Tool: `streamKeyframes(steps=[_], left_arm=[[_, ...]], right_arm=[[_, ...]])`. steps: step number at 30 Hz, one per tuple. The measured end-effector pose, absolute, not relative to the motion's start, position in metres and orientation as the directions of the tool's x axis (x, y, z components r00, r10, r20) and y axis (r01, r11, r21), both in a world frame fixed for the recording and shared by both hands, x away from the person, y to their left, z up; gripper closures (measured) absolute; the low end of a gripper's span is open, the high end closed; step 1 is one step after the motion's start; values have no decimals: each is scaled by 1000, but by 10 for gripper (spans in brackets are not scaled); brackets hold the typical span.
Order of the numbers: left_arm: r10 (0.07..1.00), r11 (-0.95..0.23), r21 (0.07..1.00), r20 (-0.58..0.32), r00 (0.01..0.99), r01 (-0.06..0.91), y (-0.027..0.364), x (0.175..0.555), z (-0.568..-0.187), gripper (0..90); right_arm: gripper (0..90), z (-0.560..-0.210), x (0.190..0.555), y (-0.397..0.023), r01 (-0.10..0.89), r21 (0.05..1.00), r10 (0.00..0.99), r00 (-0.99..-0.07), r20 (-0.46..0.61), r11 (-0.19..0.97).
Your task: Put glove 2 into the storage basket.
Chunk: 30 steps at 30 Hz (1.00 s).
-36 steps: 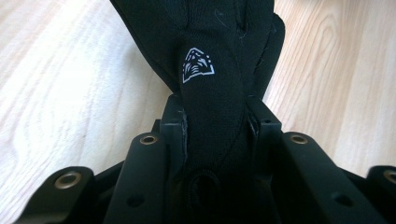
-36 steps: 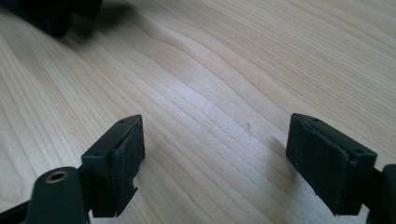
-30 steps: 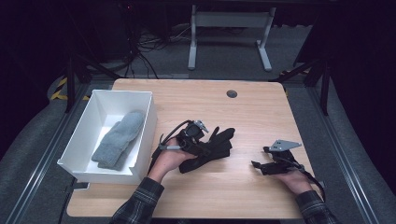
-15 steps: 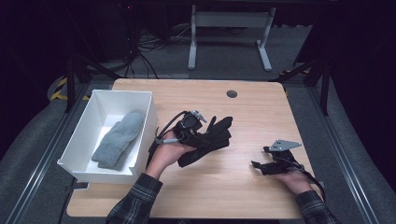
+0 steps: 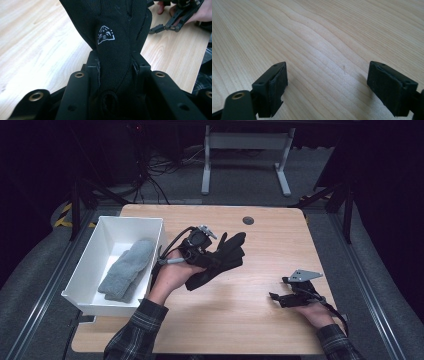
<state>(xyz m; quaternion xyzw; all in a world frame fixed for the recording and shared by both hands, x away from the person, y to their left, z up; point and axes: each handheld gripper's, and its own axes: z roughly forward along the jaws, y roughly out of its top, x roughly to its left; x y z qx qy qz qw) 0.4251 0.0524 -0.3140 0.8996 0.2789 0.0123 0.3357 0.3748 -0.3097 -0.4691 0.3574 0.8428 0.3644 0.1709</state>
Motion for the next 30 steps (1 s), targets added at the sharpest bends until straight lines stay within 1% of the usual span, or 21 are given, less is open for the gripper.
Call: streamKeyframes(steps=[11, 22, 30], left_arm=[[547, -594, 627, -144, 824, 504, 76, 428, -288, 668], [618, -558, 628, -120, 777, 542, 119, 431, -274, 668], [681, -507, 638, -117, 723, 580, 157, 432, -269, 668]], right_arm=[[174, -469, 375, -310, 477, 736, 727, -686, -28, 480], [171, -469, 375, -310, 478, 736, 728, -685, -28, 479], [171, -469, 375, -310, 478, 736, 728, -685, -28, 479]])
